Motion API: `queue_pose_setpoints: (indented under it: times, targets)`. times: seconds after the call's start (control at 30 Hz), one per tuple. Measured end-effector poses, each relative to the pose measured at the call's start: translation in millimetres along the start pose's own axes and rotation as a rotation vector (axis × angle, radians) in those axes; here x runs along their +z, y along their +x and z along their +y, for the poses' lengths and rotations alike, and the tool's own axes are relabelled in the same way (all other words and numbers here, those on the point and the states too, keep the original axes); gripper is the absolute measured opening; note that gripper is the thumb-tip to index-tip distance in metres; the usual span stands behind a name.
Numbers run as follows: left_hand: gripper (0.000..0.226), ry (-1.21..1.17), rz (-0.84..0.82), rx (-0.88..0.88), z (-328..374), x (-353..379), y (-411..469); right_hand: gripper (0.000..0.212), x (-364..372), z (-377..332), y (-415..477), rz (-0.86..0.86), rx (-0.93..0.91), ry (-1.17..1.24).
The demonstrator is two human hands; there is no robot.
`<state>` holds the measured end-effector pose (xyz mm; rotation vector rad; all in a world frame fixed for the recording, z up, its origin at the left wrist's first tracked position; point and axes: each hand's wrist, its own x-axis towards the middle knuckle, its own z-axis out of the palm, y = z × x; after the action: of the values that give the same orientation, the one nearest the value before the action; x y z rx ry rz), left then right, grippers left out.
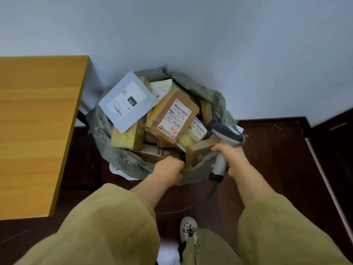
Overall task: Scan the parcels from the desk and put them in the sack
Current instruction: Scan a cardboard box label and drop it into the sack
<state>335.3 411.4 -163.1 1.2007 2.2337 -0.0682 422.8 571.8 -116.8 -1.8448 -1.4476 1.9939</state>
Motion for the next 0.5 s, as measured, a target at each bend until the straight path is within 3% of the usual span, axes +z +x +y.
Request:
queue_pose_setpoints:
  times: [0.1,0.17,0.27,0.3,0.37,0.5]
  targets:
    - [0.038,-0.21,0.019,0.007,-15,-1,-12,0.043,18,11,-15,0.066,-0.003,0.001]
    - [0.032,-0.639,0.061,-0.119,-21,-13,-21,0.035,35,9,-28,0.022,0.008,0.052]
    - [0.035,-1.411,-0.258,-0.19,-36,-44,-43,0.031,70,1,-49,-0.149,0.051,0.071]
    - [0.037,-1.505,-0.339,-0.145,-44,-53,-56,0.034,86,-1,-58,-0.222,0.06,0.06]
    - [0.033,-1.539,-0.33,-0.076,-67,-67,-88,0.034,128,-2,-84,-0.367,0.041,0.042]
    - [0.028,-1.486,-0.011,-0.217,-132,-73,-142,0.053,214,1,-126,-0.553,-0.061,-0.029]
